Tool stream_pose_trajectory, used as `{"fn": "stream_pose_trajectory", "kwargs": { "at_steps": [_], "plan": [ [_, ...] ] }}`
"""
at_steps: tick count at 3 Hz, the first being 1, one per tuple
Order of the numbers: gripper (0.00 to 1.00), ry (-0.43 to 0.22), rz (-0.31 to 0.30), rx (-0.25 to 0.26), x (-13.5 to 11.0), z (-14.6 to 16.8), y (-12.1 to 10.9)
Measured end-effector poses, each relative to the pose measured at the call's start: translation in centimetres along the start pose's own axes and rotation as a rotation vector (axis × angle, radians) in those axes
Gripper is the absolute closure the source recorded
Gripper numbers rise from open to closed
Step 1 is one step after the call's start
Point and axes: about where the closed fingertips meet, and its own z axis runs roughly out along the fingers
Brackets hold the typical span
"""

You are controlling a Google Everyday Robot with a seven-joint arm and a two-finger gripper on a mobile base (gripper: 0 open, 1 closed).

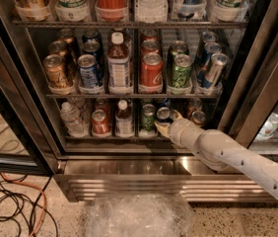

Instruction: Pick pepsi can from bottom shelf of fridge

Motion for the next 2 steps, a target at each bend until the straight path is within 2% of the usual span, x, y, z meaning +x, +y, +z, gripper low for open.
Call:
{"fn": "stream_pose_trajectory", "kwargs": {
  "at_steps": [1, 2],
  "plan": [
    [1.0, -0.068, 0.009, -0.004, -3.54, -0.78, -1.19],
    [1.0, -0.068, 0.009, -0.004, -3.54, -0.78, -1.19]
  ]
}}
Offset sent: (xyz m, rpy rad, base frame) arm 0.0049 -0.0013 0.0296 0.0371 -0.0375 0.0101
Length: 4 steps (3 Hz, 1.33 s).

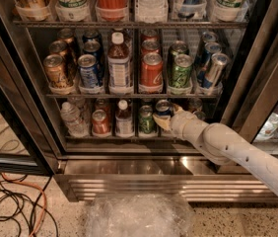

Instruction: Pick pepsi can from bottom shelf of fridge

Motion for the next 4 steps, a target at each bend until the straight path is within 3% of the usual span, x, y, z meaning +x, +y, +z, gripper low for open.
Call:
{"fn": "stream_pose_trajectory", "kwargs": {
  "at_steps": [1, 2, 4],
  "plan": [
    [1.0, 0.015, 0.017, -0.037, 0.2, 0.2, 0.6],
    [1.0, 0.068, 0.067, -0.094, 0.7, -1.7, 0.8],
    [1.0, 0.159, 0.16, -0.063, 1.5, -7.5, -0.3]
  ]
}}
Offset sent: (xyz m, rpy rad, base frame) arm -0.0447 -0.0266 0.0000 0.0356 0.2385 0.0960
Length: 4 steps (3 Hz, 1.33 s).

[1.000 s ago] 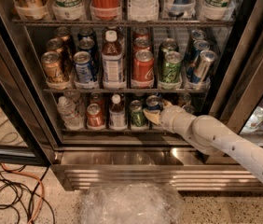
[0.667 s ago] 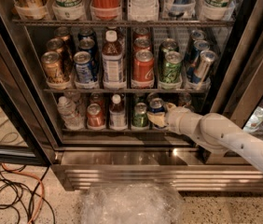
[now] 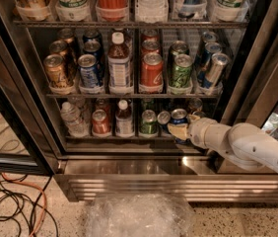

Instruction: Pick pepsi can from bottom shelf of fridge

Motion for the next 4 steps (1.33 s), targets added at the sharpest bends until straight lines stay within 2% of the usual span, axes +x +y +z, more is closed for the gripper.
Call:
{"fn": "stream_pose_trajectory", "kwargs": {
  "at_steps": [1, 2, 4],
  "plan": [
    [1.0, 0.01, 0.021, 0.016, 0.3, -1.2, -0.3],
    [1.0, 0.012, 0.041, 0.005, 0.4, -2.4, -0.8],
    [1.0, 0.013, 0.034, -0.048, 0.3, -2.1, 0.7]
  ]
}}
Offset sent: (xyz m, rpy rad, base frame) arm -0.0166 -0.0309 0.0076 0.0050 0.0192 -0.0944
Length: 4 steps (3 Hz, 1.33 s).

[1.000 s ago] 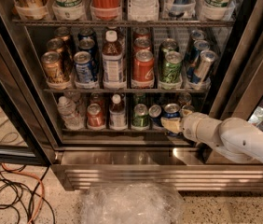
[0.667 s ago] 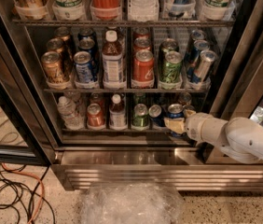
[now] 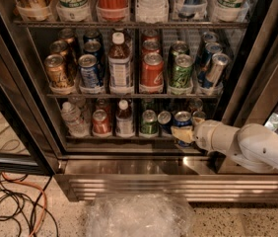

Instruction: Pick pepsi can from bottom shelf of fridge

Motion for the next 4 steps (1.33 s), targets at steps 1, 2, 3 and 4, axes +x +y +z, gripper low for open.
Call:
{"fn": "stream_pose_trajectory", "kwargs": {
  "at_steps": [1, 2, 3, 4],
  "plan": [
    [1.0, 0.002, 0.021, -0.101, 0.2, -0.4, 2.0],
    [1.0, 0.011, 0.088, -0.255, 1.1, -1.9, 5.0],
    [1.0, 0.011, 0.127, -0.371, 1.6, -3.9, 7.8],
    [1.0, -0.046, 0.129, -0.409, 0.8, -6.7, 9.8]
  ]
}}
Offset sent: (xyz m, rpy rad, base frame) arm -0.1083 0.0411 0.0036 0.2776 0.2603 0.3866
